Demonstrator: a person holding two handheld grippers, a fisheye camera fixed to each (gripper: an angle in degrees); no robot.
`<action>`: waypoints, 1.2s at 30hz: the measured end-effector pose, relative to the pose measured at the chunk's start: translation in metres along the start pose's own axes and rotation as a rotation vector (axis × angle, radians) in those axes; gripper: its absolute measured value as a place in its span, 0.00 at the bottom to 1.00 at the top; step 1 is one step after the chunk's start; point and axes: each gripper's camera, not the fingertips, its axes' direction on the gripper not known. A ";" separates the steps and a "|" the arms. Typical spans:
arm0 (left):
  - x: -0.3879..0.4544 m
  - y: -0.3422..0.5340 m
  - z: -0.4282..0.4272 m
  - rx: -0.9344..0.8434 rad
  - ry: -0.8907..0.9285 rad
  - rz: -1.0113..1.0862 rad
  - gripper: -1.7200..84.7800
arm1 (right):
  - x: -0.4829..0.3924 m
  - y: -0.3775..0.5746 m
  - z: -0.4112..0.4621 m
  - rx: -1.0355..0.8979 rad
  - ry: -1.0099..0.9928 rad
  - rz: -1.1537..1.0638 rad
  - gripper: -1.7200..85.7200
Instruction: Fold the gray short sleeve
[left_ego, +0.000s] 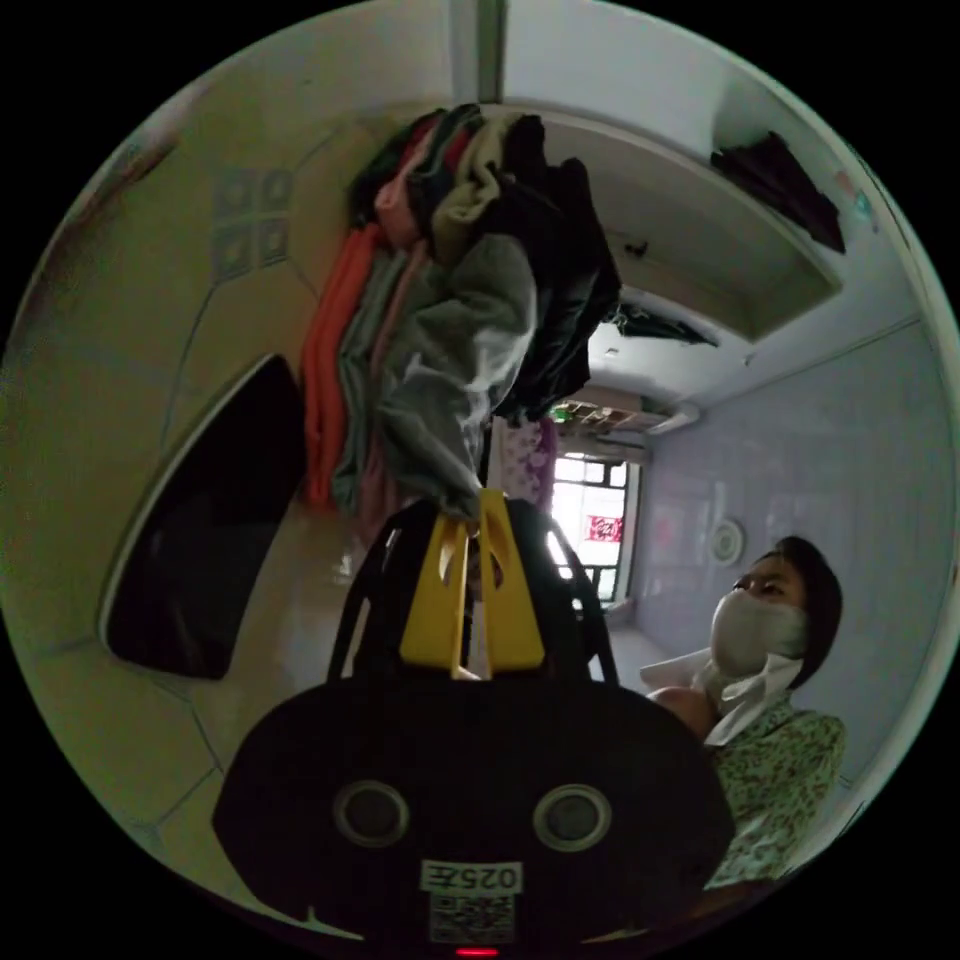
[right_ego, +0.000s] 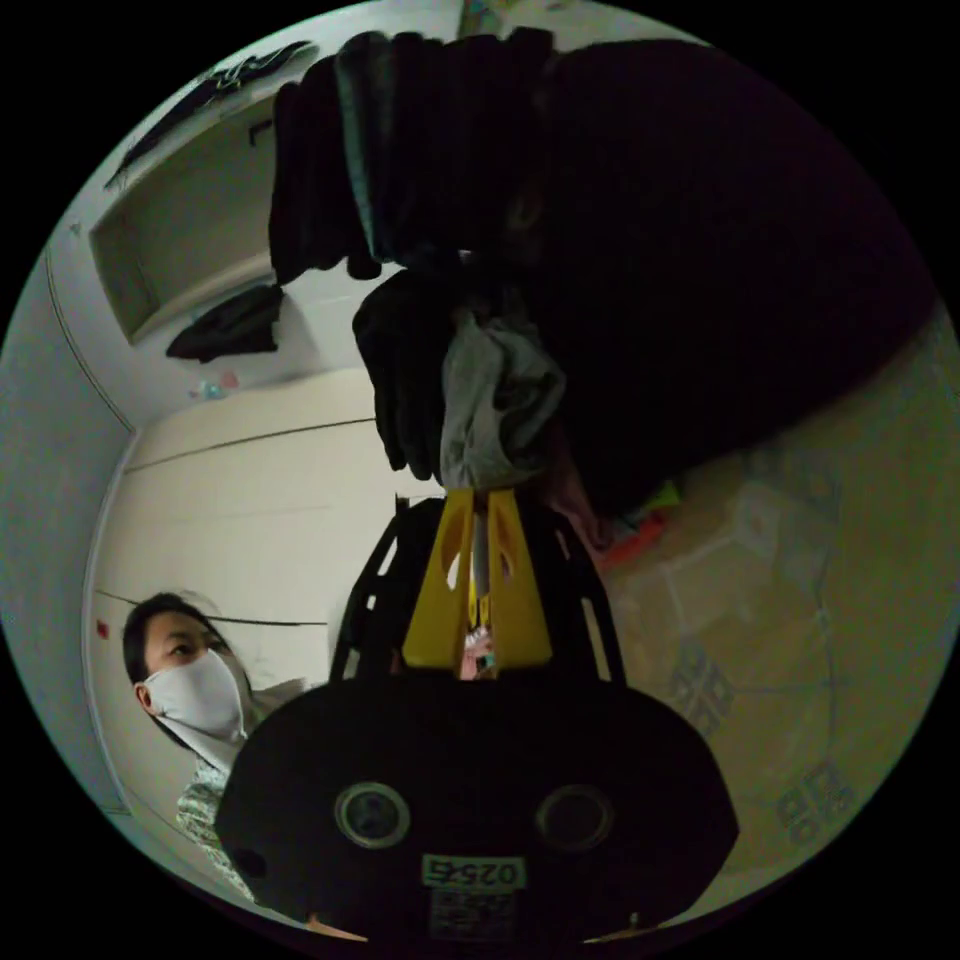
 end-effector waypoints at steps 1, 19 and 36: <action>-0.009 0.015 0.000 0.029 0.036 -0.016 0.01 | 0.012 0.008 -0.003 0.013 -0.029 0.020 0.02; 0.278 0.073 0.011 0.042 0.208 0.674 0.01 | -0.216 0.019 0.003 -0.099 -0.451 -0.540 0.02; 0.260 0.138 0.020 0.045 0.186 0.488 0.01 | -0.135 0.058 0.007 -0.071 -0.342 -0.406 0.02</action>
